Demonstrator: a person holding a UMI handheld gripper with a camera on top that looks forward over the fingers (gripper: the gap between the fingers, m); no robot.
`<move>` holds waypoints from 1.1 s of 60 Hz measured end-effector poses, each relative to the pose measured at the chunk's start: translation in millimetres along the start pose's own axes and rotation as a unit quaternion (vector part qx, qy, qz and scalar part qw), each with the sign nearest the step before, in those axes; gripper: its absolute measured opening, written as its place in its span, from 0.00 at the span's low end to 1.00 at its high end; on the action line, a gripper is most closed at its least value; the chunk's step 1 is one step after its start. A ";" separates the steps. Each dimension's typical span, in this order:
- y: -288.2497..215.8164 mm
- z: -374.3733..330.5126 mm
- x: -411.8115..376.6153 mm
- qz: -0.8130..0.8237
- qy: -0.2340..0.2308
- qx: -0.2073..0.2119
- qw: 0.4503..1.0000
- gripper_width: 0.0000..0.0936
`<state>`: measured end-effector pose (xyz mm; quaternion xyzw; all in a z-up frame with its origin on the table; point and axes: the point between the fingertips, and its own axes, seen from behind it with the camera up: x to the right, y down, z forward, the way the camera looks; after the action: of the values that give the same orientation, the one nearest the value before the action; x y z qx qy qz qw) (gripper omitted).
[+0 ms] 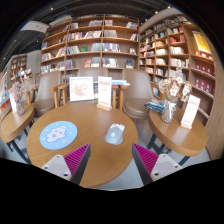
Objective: Arrange mouse
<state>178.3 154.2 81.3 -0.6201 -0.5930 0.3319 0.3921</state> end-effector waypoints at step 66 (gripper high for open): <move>3.0 200.5 0.7 0.008 -0.028 -0.081 0.996 0.92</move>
<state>4.0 173.4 -15.9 -0.6453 -0.6234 0.3031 0.3209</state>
